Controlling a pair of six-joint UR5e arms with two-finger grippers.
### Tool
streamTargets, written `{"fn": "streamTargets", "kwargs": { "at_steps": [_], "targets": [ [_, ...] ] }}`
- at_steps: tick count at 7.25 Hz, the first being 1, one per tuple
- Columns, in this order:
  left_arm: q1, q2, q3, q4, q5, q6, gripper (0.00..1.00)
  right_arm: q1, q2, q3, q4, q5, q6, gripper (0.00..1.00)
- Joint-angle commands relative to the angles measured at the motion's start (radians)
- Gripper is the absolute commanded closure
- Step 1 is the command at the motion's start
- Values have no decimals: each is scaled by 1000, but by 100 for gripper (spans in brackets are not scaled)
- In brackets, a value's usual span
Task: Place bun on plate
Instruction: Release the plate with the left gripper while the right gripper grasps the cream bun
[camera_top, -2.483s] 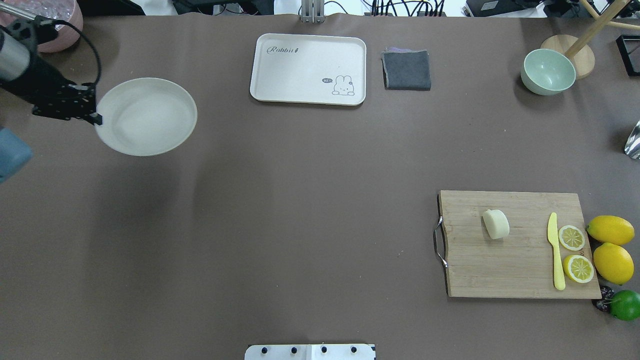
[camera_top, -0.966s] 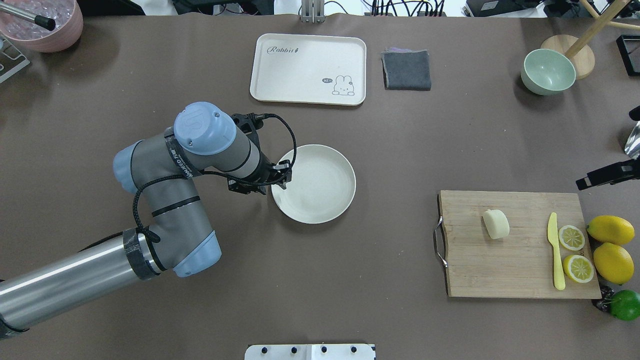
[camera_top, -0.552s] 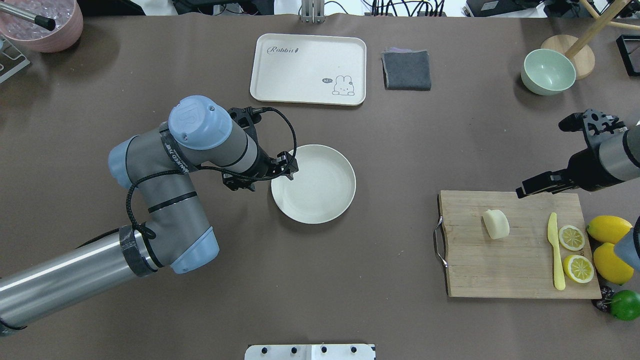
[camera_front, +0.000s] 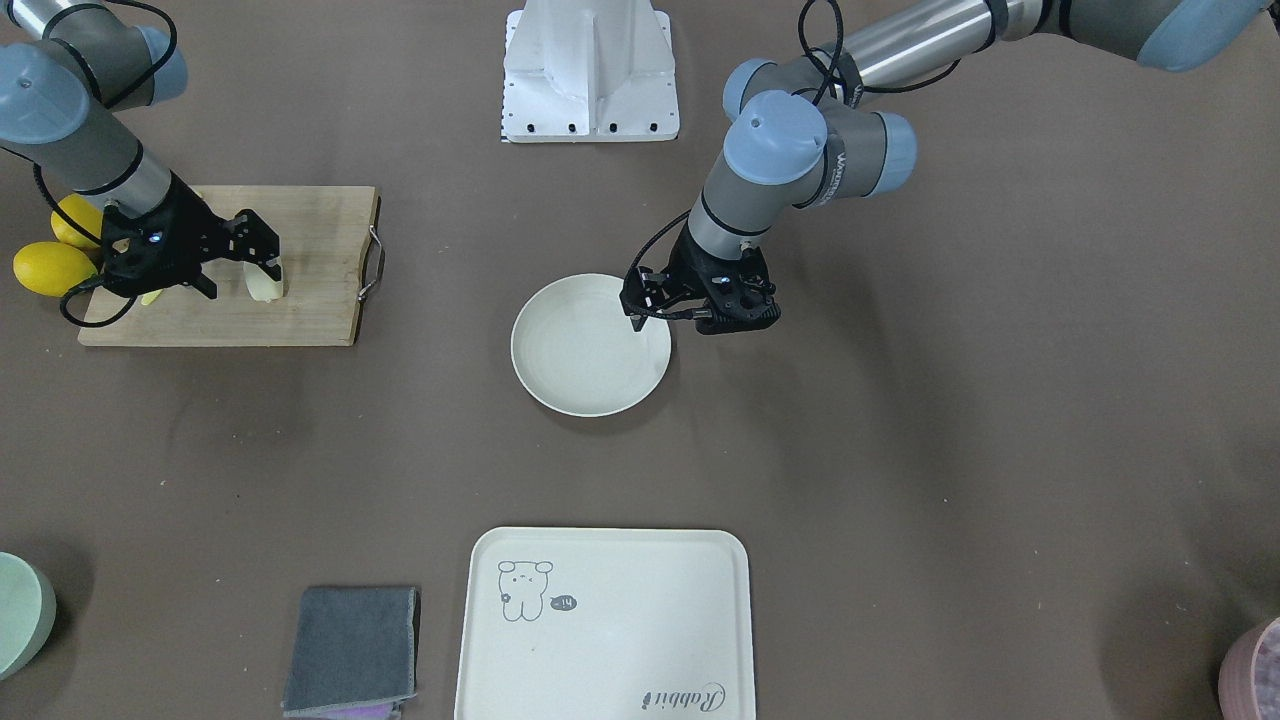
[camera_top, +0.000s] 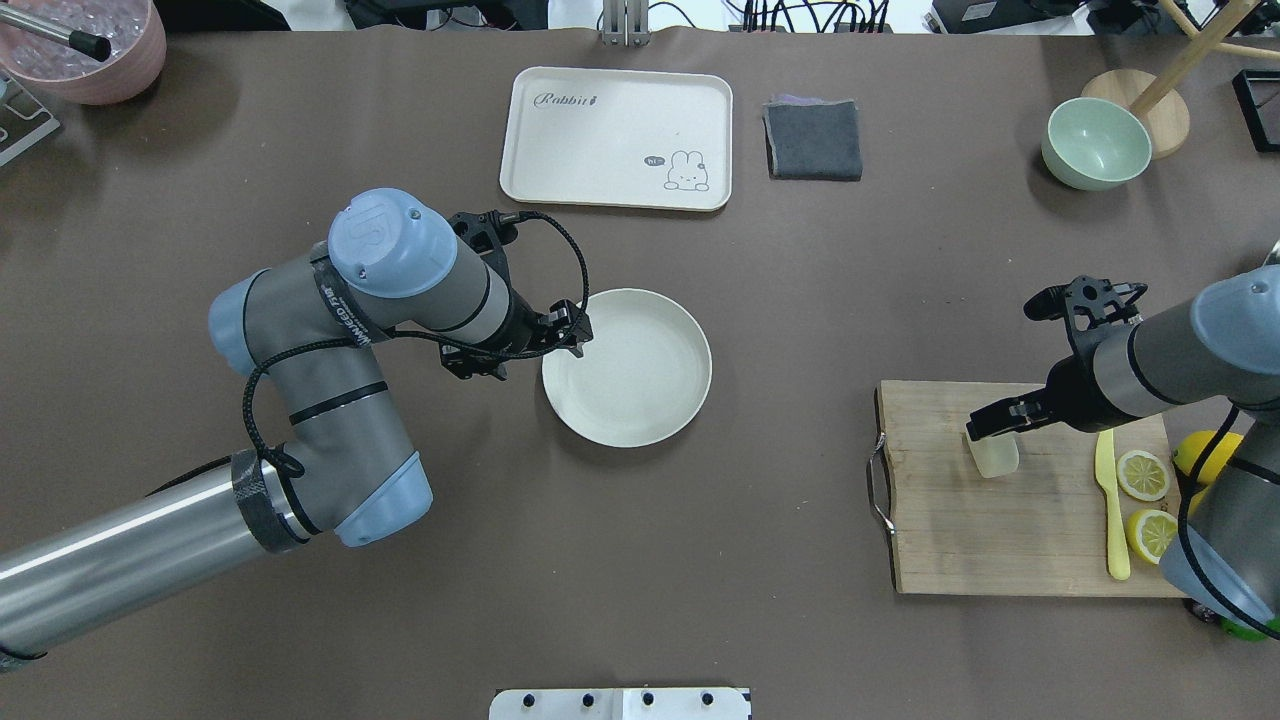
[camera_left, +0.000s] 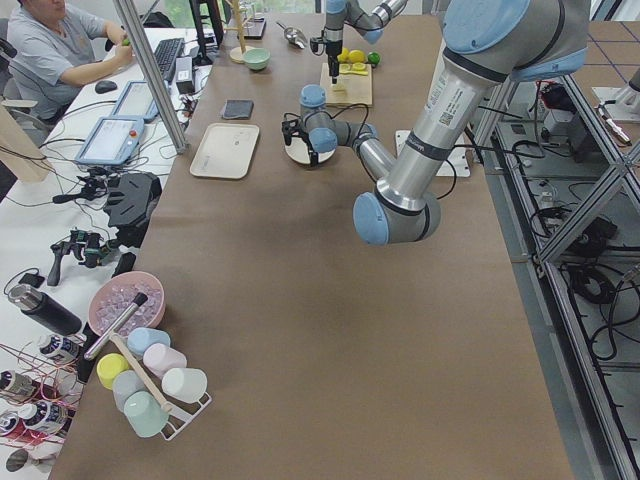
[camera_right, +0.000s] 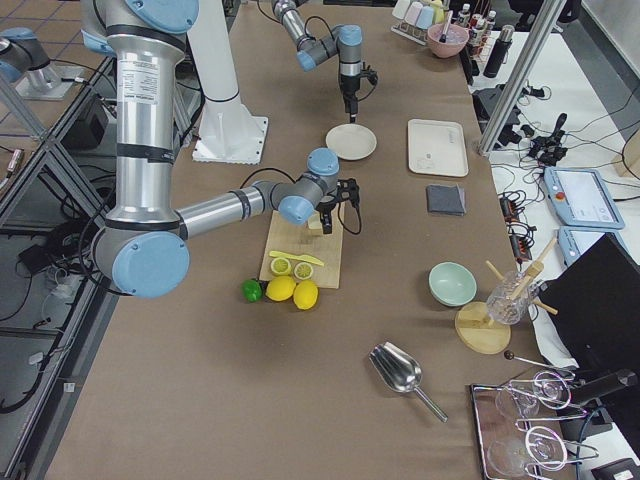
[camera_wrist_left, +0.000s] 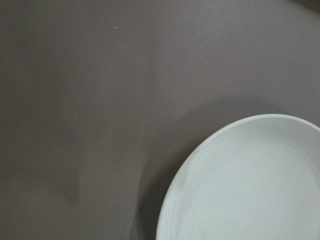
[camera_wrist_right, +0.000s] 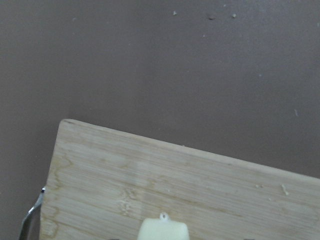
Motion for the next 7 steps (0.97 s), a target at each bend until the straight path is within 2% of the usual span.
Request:
{"fn": "streamTargets", "kwargs": {
  "at_steps": [1,2,3,4,5,7],
  "targets": [
    [-1,1,-1,-1,0,-1,3,-52,-6,2,-2,-42,1,18],
    [-1,2,-1,-1,0,0,3,-57,-9,4,-2,-42,1,26],
    [1,10,-1,-4,0,0,3,-57,-6,14,-4,-40,1,59],
    [1,12,1,-16,0,-1,3,-57,-8,13,-4,-36,-3,78],
    [-1,12,1,-16,0,0,3,-51,-8,15,-4,-34,-8,84],
    [-25,12,-23,-17,-1,0,3,-31,13,22,-2,-39,-10,87]
  ]
}}
